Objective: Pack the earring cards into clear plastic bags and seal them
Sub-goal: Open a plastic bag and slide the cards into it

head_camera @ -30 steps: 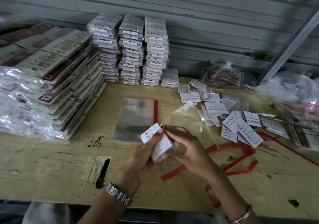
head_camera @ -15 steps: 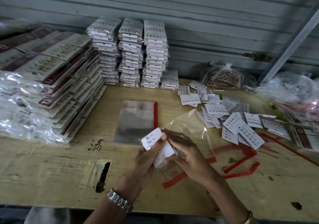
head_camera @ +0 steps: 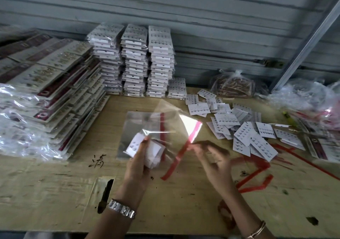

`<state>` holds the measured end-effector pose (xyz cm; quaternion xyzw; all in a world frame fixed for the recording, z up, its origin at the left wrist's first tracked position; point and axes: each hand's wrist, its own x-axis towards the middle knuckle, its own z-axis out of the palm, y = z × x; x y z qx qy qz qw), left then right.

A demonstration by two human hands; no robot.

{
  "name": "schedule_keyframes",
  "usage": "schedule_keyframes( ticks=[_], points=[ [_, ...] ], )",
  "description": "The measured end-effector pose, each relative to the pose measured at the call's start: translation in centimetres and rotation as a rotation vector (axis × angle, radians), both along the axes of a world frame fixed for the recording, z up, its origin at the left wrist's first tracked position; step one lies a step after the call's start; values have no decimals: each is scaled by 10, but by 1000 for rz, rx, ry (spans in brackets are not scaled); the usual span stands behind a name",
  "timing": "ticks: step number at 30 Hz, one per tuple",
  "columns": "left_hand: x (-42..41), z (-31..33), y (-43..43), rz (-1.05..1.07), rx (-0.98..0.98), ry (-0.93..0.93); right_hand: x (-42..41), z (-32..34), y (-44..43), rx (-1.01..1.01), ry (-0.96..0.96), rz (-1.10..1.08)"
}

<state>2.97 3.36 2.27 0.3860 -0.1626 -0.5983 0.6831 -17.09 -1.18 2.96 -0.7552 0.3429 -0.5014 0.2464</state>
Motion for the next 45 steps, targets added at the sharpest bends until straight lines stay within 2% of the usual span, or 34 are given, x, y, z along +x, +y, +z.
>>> schedule_keyframes(
  ticks=[2, 6, 10, 13, 17, 20, 24, 28, 30, 33, 35, 37, 40, 45],
  points=[
    [11, 2, 1, 6, -17, 3, -13, -2, -18, -94, 78, -199],
    [25, 1, 5, 36, 14, -30, -33, -7, -60, -158, 530, -531],
    [29, 1, 7, 40, 17, -91, -45, -15, -86, -85, 859, -642],
    [31, -1, 8, 54, 17, -84, -47, -16, -93, -52, 925, -672],
    [33, -5, 8, 64, -6, -77, -52, -13, -93, -178, 871, -657],
    [34, -6, 9, 116, 35, -54, -58, -11, -91, -338, 766, -618],
    [39, -7, 10, 187, 63, -42, -60, -11, -83, -432, 630, -582],
    [44, -12, 16, 190, 12, -103, -53, -9, -64, -443, 373, -552],
    [45, -13, 18, 178, -46, -153, -43, -6, -50, -284, 133, -500],
    [47, -16, 18, 167, -84, -152, -29, -3, -31, 279, -217, -359],
    [48, -17, 18, 162, -101, -165, -25, -5, -28, 653, -244, -269],
    [47, -15, 18, 154, -101, -165, -23, -7, -29, 860, -168, -213],
    [47, -12, 18, 164, -81, -172, -21, -12, -30, 908, -41, -173],
    [44, -11, 17, 212, -62, -184, -23, -18, -33, 753, 118, -176]
  ],
)
